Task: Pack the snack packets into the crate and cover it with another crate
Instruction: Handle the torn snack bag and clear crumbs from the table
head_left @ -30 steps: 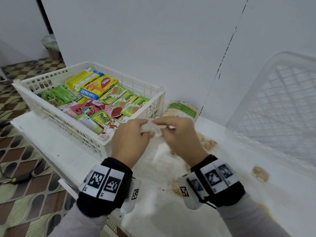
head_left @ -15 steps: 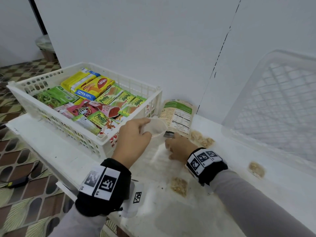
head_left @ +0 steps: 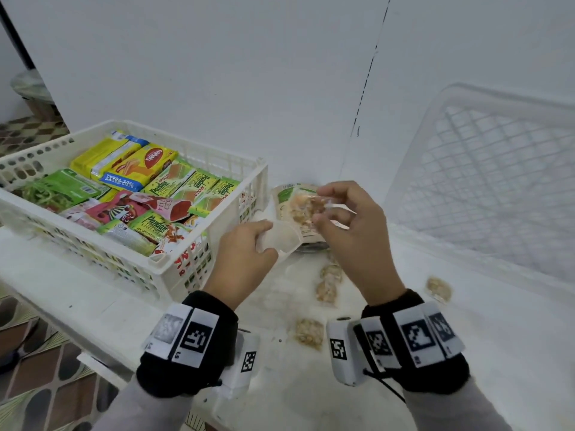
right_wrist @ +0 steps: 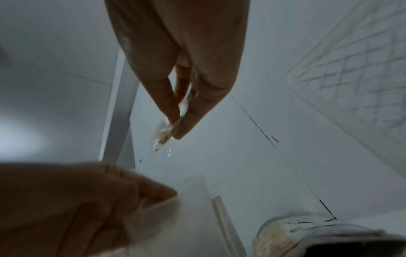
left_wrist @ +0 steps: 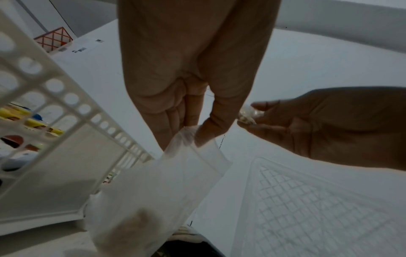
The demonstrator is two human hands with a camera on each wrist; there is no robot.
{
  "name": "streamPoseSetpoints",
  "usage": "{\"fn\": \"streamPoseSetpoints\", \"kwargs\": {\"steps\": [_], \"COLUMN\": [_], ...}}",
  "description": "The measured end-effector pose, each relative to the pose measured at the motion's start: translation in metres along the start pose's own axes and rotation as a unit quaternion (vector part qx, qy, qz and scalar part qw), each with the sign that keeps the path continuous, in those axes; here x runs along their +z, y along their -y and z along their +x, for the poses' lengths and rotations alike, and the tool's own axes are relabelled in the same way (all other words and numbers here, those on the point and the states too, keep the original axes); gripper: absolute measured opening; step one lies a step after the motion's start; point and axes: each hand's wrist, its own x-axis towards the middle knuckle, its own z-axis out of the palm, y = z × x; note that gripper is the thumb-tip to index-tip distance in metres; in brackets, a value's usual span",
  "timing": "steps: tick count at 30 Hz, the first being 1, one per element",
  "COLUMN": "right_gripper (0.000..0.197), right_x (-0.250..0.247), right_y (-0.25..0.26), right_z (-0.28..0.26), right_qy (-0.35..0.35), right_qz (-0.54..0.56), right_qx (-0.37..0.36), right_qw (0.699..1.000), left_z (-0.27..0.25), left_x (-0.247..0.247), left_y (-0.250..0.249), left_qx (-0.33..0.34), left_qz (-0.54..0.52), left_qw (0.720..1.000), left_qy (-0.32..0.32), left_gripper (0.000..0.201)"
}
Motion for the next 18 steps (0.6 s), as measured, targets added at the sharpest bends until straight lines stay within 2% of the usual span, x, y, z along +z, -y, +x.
{"fn": "streamPoseSetpoints", "kwargs": {"steps": [3,4,7,9,10,12,13,14,15,16,18], "right_gripper": [0.03,0.026,0.022,0.028,0.033,0.037,0.035,0.032,0.03,0.029,0.03], "right_x": [0.009,0.011,0.012,0.012,0.013,0.019,0.021,0.022,0.022,0.021,0.012], "right_y": [-0.002,-0.005,-0.014,-0.017,-0.018,-0.021,-0.021,-0.022,-0.024,-0.025,-0.024], "right_z": [-0.009,-0.012,-0.02,-0.021,-0.023,-0.025,-0.025,-0.026,-0.025,-0.024,-0.021], "right_qy": [0.017,0.027,0.071,0.123,0.158,0.211,0.221,0.224,0.224,0.219,0.189], "right_qz": [-0.096,-0.138,-0.258,-0.335,-0.382,-0.503,-0.552,-0.576,-0.575,-0.537,-0.37], "right_qx": [-0.073,-0.097,-0.153,-0.144,-0.125,-0.093,-0.088,-0.082,-0.08,-0.074,-0.026], "right_qw": [0.993,0.985,0.951,0.923,0.902,0.833,0.799,0.782,0.783,0.811,0.909], "left_z": [-0.001,0.0,0.002,0.003,0.004,0.002,0.001,-0.001,-0.002,-0.002,0.0], "left_x": [0.002,0.003,0.004,0.008,0.011,0.017,0.02,0.022,0.024,0.024,0.02], "left_y": [-0.005,-0.007,-0.011,-0.011,-0.01,-0.01,-0.011,-0.011,-0.012,-0.012,-0.012], "left_qx": [0.018,0.021,0.007,0.0,0.0,0.009,0.02,0.034,0.047,0.055,0.058], "left_qz": [0.003,-0.006,-0.047,-0.049,-0.044,-0.026,-0.009,0.014,0.035,0.05,0.07], "left_qw": [1.0,1.0,0.999,0.999,0.999,0.999,0.999,0.998,0.997,0.996,0.995], "left_qy": [0.001,-0.003,0.007,0.018,0.023,0.035,0.04,0.042,0.041,0.039,0.036], "left_gripper": [0.033,0.034,0.037,0.035,0.034,0.032,0.031,0.03,0.03,0.032,0.035]}}
